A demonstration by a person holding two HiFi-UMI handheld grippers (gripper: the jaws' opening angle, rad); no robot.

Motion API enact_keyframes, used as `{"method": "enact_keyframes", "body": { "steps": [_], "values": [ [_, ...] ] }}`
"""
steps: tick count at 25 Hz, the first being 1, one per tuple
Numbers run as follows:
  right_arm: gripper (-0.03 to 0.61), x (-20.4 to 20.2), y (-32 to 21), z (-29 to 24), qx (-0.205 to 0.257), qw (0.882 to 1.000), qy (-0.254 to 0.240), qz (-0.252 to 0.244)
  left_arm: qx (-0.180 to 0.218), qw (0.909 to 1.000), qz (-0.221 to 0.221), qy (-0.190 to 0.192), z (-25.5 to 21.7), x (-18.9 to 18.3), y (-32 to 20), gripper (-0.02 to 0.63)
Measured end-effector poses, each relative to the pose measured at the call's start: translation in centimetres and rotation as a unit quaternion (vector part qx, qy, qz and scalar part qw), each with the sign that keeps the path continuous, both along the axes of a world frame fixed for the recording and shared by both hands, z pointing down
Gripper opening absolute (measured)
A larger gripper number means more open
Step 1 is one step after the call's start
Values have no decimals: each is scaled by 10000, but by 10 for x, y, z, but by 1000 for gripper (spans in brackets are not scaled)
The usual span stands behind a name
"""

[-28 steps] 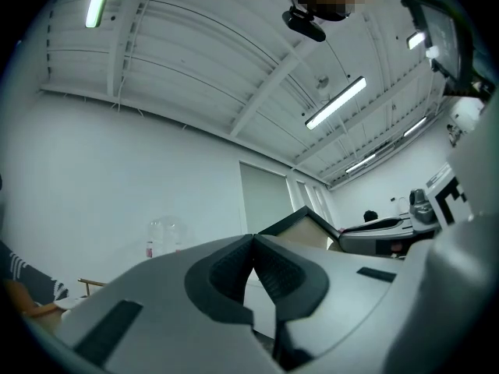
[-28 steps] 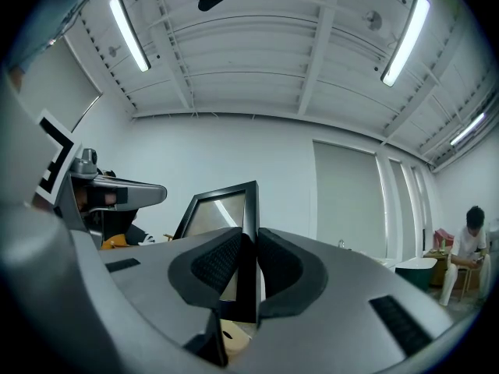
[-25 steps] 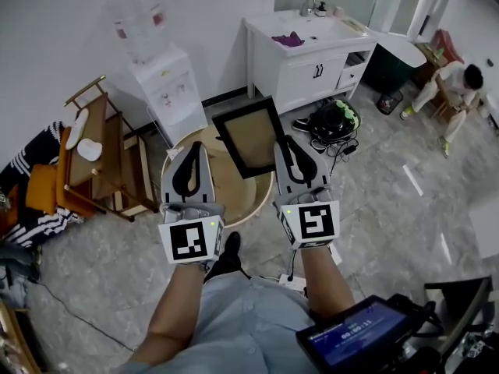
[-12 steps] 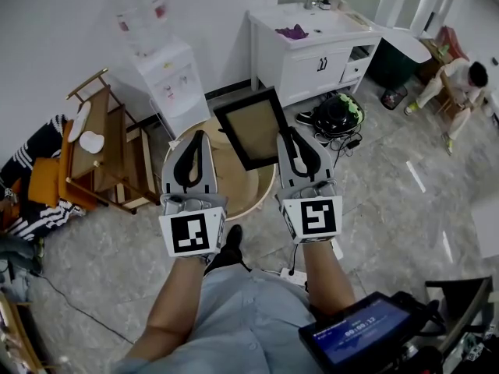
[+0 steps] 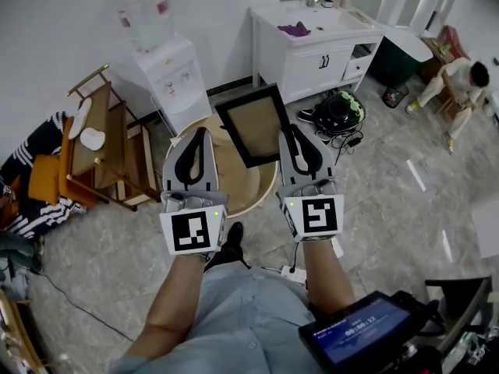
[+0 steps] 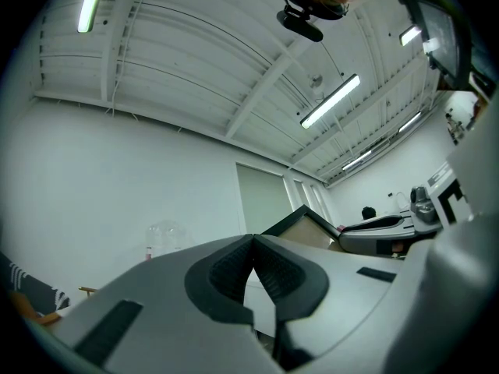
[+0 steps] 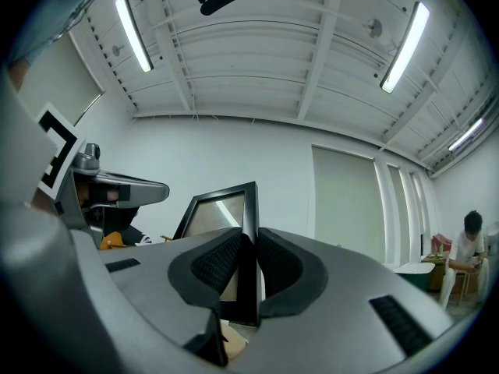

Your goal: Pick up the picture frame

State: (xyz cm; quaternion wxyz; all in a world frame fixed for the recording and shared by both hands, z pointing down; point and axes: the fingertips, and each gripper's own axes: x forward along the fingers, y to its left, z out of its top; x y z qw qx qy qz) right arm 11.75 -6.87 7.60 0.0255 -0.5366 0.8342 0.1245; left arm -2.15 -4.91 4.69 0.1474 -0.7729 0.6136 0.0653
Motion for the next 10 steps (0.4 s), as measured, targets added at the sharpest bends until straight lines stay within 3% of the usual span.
{"method": "enact_keyframes", "body": {
  "steps": [5, 10],
  "values": [
    [81, -4, -3, 7, 7, 10000, 68, -41, -58, 9998, -42, -202, 5, -5, -2, 11],
    [81, -4, -2, -3, 9, 9999, 59, 109, -17, 9998, -21, -172, 0, -6, -3, 11]
  ]
}}
